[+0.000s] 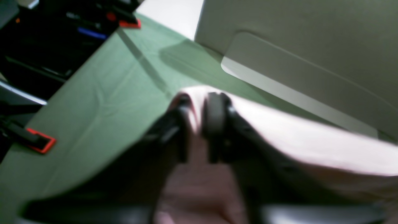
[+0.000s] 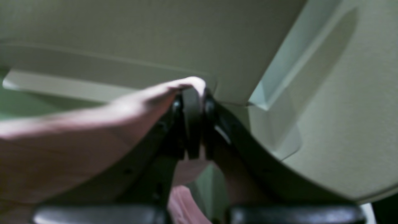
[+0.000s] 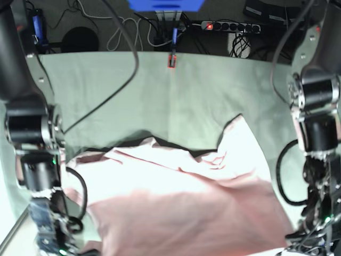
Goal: Layout the t-shirt on the table in an organized manner, then fold the t-shirt properly
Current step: 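Lower the held shirt onto the table, laying it flat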
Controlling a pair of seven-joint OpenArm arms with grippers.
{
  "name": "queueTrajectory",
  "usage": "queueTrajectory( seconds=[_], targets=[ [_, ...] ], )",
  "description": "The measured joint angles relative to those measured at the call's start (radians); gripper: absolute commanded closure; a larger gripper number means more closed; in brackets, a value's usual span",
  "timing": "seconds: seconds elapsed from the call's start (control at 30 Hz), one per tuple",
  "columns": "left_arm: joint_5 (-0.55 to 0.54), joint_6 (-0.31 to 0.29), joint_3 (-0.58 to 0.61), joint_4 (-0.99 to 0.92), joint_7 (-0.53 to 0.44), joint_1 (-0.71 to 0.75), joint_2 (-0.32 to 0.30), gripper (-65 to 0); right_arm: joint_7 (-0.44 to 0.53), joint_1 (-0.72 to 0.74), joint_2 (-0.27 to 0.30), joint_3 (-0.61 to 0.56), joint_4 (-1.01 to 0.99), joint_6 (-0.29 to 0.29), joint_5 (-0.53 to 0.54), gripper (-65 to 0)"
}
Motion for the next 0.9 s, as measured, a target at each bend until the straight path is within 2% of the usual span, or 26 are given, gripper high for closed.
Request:
queueTrajectory(
  seconds=[0.13, 0.17, 0.23, 0.3, 0.43, 0.63, 0.77, 0.9],
  targets=[
    [0.007, -0.002, -0.006, -0.093, -0.004, -0.037, -0.007, -42.3, -0.006, 0.003, 0.002, -0.080, -0.004, 0.000, 0.000, -26.4],
    [0.007, 0.000, -0.006, -0.097, -0.004, -0.037, -0.008, -46.6, -0.008, 0.002, 0.001, -0.099, -0.003, 0.000, 0.000, -30.6],
    [0.007, 0.000, -0.006, -0.097, -0.005, -0.035, -0.008, -50.6, -0.006, -0.003, -0.009, -0.113, -0.002, 0.000, 0.005, -37.1],
    [0.000, -0.003, -0.006, -0.095, -0.011, -0.025, -0.006, -50.8, 0.005, -0.010, -0.010, -0.112, -0.001, 0.000, 0.004, -40.2],
    [-0.013, -0.005, -0.008, -0.062, -0.016, 0.071, -0.001, -50.8, 0.008, -0.065, 0.017, -0.110, 0.006, 0.000, 0.005, -40.7],
    [-0.223, 0.010, -0.010, 0.160, -0.002, 0.397, 0.011, -50.8, 0.000, -0.270, 0.067, 0.003, 0.109, 0.000, 0.005, -40.7],
    [-0.275, 0.011, -0.008, 0.274, -0.001, 0.577, 0.058, -50.8, -0.006, -0.391, 0.086, 0.065, 0.216, -0.004, 0.002, -40.8],
    [-0.275, 0.003, -0.007, 0.370, -0.017, 0.758, 0.119, -50.8, 0.010, -0.528, 0.088, 0.090, 0.396, -0.004, 0.005, -40.9]
  ],
)
